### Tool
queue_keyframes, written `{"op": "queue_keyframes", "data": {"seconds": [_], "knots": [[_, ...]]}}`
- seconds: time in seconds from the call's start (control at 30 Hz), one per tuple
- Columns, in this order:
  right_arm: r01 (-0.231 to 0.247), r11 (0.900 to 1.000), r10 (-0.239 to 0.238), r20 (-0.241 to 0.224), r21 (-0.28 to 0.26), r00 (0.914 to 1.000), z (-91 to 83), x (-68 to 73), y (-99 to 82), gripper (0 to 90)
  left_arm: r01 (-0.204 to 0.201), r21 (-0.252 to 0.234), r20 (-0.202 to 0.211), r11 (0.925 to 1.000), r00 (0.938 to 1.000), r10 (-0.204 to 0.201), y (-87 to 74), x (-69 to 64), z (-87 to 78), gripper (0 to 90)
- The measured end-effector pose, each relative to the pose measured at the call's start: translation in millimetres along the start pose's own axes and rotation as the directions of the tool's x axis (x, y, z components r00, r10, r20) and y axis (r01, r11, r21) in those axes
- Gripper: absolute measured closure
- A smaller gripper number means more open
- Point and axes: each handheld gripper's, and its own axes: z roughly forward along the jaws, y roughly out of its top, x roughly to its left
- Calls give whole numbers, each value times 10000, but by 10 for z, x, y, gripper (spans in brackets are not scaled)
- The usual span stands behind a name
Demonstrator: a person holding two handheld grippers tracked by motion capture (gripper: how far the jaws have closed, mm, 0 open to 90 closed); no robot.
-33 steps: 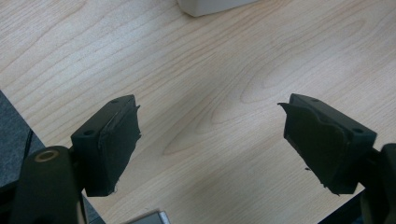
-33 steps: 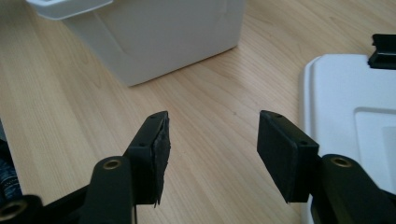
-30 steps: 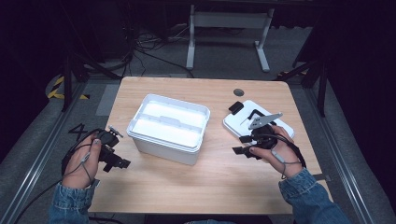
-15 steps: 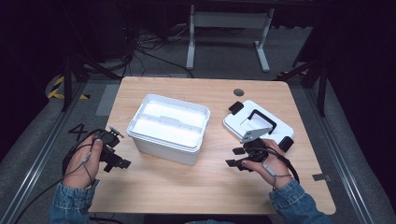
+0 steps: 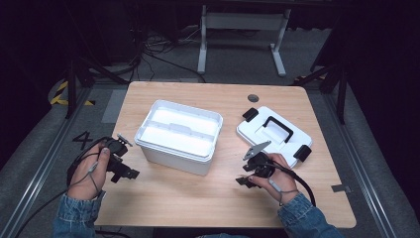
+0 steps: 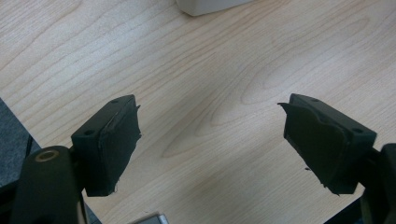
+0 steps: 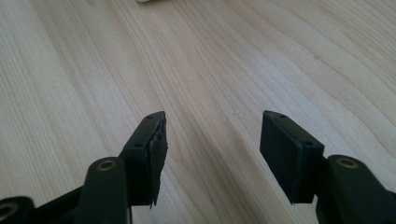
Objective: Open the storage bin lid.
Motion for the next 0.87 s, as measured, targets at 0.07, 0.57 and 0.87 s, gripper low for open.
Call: {"op": "queue_keyframes", "data": {"seconds": [0.07, 0.57, 0.87], "knots": [[84, 10000, -84, 85, 27, 9999, 38, 19, -1, 418, -44, 14, -13, 10000, 10000, 44, 3, 1, 2, 192], [520, 9986, -519, 372, -14, 9980, 178, 82, -11, 418, 48, -23, 0, 10000, 10000, -48, 9, -1, 8, 192], [577, 9981, -569, 351, -212, 9978, 207, 106, -33, 416, -45, -7, 37, 10000, 10000, 45, 48, 0, 11, 192]]}}
